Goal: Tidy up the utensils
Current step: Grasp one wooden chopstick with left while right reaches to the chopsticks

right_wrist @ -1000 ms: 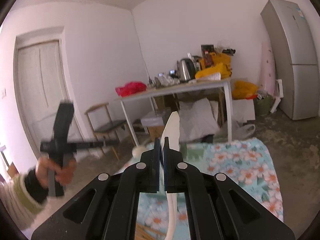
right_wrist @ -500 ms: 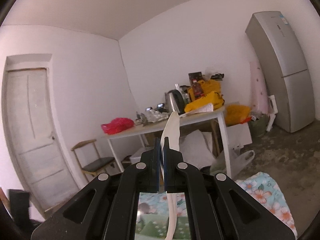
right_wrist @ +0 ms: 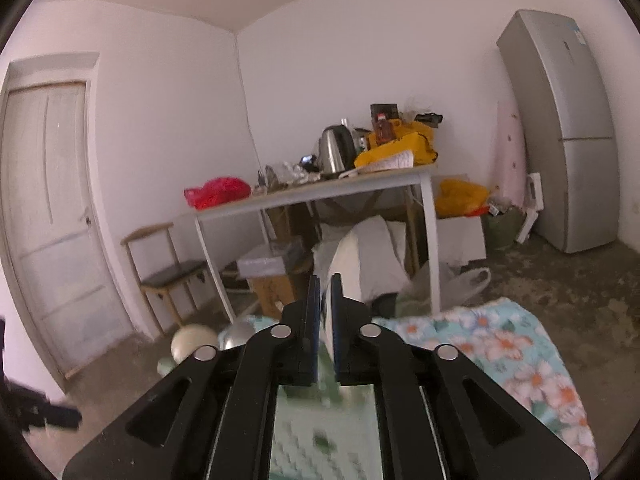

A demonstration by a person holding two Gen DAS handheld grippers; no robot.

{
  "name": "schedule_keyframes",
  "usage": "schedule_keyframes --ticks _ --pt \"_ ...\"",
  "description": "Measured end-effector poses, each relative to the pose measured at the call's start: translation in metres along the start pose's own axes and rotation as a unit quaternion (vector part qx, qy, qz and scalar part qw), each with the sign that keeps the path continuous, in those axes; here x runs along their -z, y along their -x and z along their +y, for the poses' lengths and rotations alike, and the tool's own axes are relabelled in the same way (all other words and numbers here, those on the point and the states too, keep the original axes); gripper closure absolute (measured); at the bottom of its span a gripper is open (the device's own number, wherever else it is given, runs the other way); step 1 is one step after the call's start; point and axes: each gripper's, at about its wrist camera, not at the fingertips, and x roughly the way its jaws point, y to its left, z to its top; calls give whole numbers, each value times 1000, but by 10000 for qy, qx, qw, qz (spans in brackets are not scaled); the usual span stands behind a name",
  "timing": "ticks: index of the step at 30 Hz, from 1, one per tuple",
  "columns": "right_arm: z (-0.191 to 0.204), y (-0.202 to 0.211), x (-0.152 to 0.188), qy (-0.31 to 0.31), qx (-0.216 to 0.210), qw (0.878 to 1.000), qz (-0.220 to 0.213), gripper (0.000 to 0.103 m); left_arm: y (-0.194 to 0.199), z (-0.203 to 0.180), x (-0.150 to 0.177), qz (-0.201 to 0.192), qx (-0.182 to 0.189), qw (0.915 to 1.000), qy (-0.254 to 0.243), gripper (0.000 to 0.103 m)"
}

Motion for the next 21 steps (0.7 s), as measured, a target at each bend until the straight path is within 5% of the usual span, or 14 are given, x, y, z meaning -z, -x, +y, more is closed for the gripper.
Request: schedule_keyframes --ticks 3,13,21 --pt "2 23 6 -17 56 10000 17 72 1 -3 3 -25 -2 10000 -4 77" --pt "7 101 11 -319 246 9989 224 63 15 -7 20 -99 -95 9999 53 70" --pt "19 129 81 -977 91 9829 1557 61 2 -9 62 234 -621 9978 -37 66"
